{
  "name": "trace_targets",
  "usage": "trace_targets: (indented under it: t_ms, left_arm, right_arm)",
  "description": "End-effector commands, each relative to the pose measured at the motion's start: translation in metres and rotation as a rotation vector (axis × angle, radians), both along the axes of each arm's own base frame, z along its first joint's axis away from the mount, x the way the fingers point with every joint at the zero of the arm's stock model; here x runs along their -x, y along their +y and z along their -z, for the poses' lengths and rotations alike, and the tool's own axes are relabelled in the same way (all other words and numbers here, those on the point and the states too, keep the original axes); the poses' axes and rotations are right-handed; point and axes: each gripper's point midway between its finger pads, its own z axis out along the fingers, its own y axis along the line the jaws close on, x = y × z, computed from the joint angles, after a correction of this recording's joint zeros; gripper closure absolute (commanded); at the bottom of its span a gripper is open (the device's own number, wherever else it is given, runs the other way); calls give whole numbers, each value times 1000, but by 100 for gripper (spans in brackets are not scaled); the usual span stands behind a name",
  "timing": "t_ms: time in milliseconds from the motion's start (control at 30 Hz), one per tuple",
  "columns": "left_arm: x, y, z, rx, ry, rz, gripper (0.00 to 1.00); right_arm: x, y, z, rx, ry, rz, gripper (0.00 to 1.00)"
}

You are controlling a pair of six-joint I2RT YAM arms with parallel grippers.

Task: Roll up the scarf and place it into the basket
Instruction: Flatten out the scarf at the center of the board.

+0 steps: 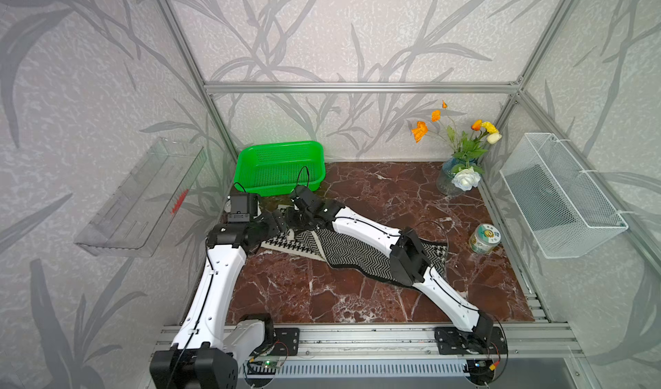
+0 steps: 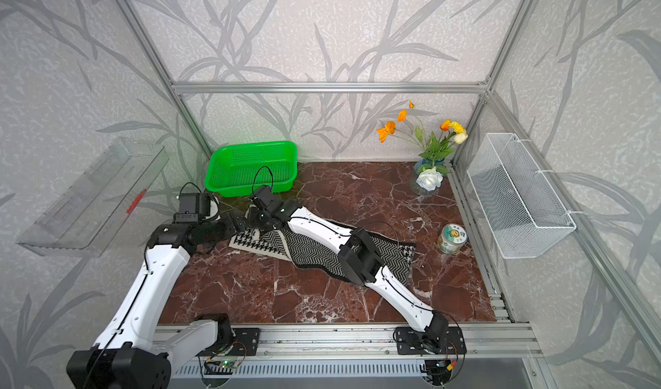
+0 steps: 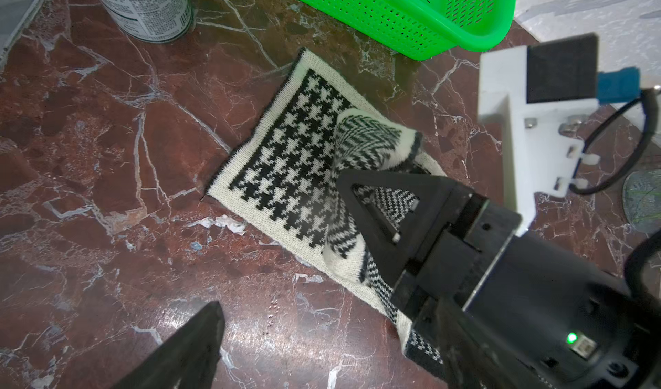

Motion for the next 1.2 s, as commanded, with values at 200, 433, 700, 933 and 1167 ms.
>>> trace_targets:
  t_ms: [200, 433, 700, 933, 1167]
  left_arm:
    - [6, 10, -2, -47, 11, -27, 8]
    - [5, 18, -1, -74, 14, -57, 5]
    - [-21, 24, 27, -78, 102, -96, 5]
    - [-51, 43, 57, -140, 247, -170, 6]
    - [-75, 64, 80, -243, 325, -201, 10]
  right_arm:
    - [-3, 15, -14, -94, -65, -17, 40]
    - [-21, -37, -52, -39, -161, 35, 30]
    - [-22, -198, -89, 169, -316, 201, 20]
    - [19, -344, -79, 380, -304, 336, 10]
    - [63, -423, -62, 390, -276, 446, 10]
